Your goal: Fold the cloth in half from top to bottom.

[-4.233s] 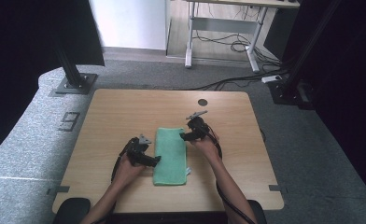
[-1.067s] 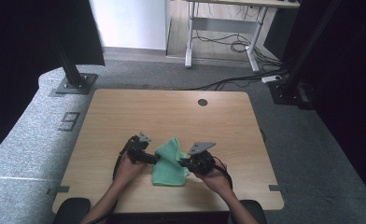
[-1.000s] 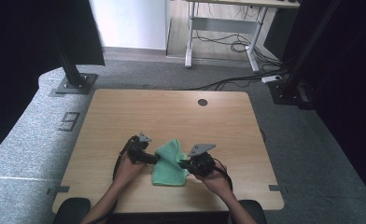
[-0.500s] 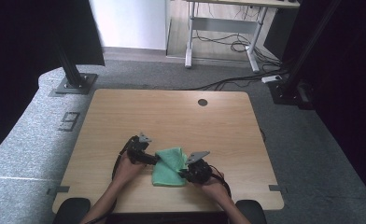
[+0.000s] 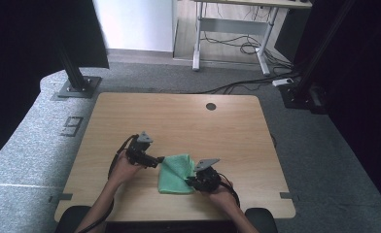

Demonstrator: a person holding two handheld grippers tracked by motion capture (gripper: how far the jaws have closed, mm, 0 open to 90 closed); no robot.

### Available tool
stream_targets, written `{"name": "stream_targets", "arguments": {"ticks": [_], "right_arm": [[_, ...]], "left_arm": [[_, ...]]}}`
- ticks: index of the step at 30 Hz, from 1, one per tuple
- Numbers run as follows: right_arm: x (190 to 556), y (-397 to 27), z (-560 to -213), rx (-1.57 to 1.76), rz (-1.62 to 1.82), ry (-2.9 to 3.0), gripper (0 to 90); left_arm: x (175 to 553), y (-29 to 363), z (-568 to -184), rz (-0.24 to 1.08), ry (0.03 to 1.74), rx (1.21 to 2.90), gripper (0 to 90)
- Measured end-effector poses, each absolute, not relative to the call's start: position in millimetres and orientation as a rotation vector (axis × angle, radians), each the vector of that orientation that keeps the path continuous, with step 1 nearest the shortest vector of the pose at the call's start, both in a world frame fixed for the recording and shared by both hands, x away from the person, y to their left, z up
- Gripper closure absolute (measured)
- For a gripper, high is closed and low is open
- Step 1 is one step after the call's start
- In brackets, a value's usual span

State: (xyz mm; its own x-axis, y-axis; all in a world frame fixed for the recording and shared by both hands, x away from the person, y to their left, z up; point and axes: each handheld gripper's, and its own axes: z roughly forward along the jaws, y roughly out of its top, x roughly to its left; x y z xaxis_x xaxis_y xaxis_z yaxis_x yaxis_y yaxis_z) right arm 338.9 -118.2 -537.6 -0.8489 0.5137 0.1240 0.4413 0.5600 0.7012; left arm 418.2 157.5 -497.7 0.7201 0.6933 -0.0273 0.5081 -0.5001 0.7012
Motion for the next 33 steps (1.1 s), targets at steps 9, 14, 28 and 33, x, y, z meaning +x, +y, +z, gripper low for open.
{"name": "stream_targets", "arguments": {"ticks": [9,14,28,33], "right_arm": [[336.8,-117.8,-537.9,0.825,1.169,2.681,78.7],[335.7,-117.7,-537.8,0.816,1.17,2.679,77.5],[326.9,-133.4,-522.0,0.824,1.183,2.64,57.7],[327.4,-152.0,-514.4,0.868,1.188,2.585,50.8]], "left_arm": [[464.5,106.6,-497.1,0.316,0.894,2.316,5.9],[460.7,100.5,-508.3,0.271,0.867,2.367,5.5],[427.7,118.1,-510.2,0.248,0.786,2.418,5.8],[416.8,124.0,-510.3,0.255,0.779,2.427,5.8]]}}
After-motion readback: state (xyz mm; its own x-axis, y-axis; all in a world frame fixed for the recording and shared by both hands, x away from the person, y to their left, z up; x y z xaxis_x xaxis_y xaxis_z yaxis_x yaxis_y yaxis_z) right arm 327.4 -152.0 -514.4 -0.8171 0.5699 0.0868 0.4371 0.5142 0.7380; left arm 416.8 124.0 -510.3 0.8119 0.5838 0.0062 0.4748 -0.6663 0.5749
